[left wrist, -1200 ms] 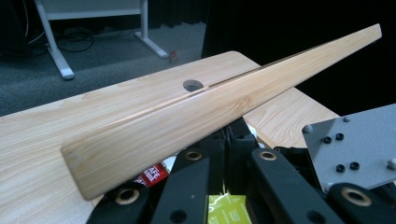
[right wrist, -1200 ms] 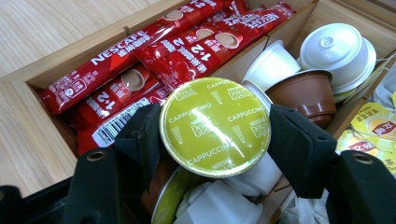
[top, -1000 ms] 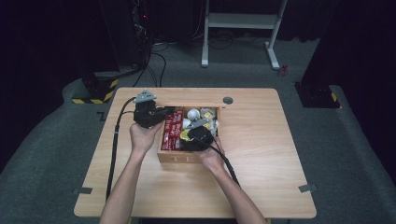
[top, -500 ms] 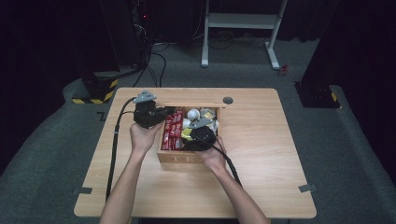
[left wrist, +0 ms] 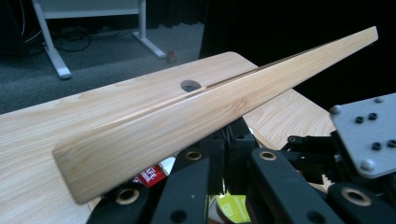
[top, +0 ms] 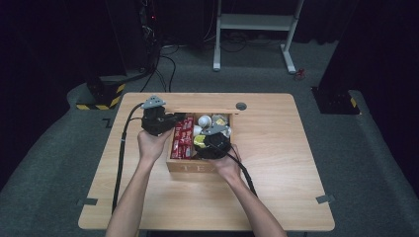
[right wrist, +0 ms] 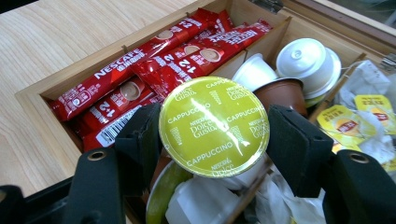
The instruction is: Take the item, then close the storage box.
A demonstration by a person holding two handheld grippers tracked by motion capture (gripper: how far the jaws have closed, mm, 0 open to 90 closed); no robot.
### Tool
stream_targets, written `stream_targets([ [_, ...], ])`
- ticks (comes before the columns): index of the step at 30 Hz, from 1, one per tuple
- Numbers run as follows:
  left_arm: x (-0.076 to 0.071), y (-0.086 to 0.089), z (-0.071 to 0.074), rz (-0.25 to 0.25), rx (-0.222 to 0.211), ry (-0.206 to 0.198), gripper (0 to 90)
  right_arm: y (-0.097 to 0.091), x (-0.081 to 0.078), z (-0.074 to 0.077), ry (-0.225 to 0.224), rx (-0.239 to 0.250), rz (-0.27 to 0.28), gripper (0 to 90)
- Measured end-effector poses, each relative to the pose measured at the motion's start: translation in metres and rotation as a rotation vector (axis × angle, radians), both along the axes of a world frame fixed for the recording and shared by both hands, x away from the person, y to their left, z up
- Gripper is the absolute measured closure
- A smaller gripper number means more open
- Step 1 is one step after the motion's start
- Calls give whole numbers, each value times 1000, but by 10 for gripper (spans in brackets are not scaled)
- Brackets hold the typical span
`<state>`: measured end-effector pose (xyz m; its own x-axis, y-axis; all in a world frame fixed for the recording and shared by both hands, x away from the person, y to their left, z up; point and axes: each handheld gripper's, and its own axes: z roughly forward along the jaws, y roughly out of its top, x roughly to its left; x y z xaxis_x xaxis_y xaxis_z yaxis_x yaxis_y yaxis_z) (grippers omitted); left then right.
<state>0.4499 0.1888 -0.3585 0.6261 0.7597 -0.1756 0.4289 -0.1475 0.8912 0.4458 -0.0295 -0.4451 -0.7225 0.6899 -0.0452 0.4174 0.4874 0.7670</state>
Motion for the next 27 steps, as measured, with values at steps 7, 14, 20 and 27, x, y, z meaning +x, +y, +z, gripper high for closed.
stream_targets([
  [7,0,0,0,-3,7,-2,885,-11,-1,4,6,21,-17,375],
  [14,0,1,-1,-4,7,-4,885,-20,-3,8,8,33,-20,375],
  [20,-1,0,-1,-5,0,-3,885,-25,-4,9,5,37,-20,375],
  [27,-1,0,-2,-4,3,-5,885,-37,-7,13,1,64,-34,375],
])
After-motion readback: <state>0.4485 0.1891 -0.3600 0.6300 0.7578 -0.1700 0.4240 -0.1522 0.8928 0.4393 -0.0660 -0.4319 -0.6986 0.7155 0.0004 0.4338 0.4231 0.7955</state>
